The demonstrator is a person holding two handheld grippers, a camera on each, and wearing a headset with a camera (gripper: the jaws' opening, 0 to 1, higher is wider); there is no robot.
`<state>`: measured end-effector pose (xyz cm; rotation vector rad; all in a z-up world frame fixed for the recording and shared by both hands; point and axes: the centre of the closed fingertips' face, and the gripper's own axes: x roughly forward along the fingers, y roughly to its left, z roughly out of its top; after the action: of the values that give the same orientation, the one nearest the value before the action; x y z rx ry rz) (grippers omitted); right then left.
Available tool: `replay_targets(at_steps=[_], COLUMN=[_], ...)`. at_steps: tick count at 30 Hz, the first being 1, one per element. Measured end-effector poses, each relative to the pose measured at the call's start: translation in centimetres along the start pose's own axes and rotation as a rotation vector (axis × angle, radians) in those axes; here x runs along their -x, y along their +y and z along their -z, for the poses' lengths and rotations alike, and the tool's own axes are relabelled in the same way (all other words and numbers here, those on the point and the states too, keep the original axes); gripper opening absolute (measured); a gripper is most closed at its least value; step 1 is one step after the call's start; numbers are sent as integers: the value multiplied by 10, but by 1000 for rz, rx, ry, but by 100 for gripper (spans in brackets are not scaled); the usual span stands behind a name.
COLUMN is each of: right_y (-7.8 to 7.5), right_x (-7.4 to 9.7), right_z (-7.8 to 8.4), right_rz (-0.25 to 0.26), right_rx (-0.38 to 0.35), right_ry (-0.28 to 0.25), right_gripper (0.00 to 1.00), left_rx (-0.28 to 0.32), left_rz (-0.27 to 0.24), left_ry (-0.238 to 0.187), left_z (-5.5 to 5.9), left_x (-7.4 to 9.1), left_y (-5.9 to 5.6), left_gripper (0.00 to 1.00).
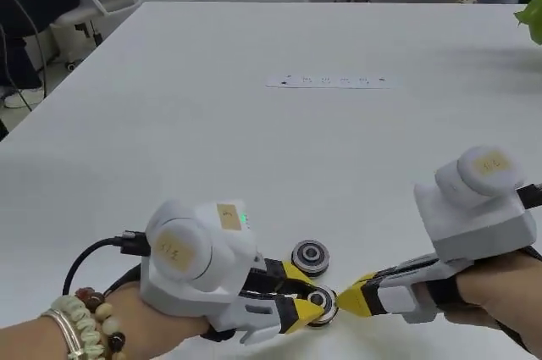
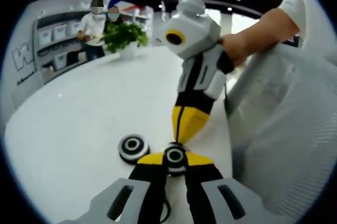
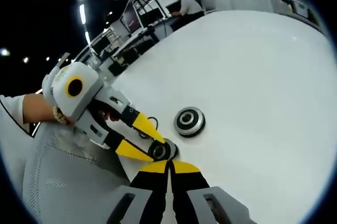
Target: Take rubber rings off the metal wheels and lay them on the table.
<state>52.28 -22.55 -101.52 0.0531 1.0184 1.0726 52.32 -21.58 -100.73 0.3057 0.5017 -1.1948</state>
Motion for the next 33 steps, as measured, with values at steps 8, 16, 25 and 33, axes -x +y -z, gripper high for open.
replay_targets(at_steps=[8, 16, 25, 33], right_y=[4, 8, 29, 23], right_x=[0, 0, -3, -4], right_z=[-3, -6, -15, -16], right_rz=[-9, -25, -122, -92], right_rx=[-12, -11, -44, -36], right_ry=[-8, -18, -67, -67], right_gripper=[0, 0, 0, 0], left_rx=[-13, -18, -17, -11], left_rz=[-1, -1, -2, -6], left_ry=[6, 9, 5, 0], left_z=[0, 0, -1, -1], left_x=[0, -1, -2, -2], left_y=[0, 1, 0, 0], left_gripper=[13, 13, 13, 14])
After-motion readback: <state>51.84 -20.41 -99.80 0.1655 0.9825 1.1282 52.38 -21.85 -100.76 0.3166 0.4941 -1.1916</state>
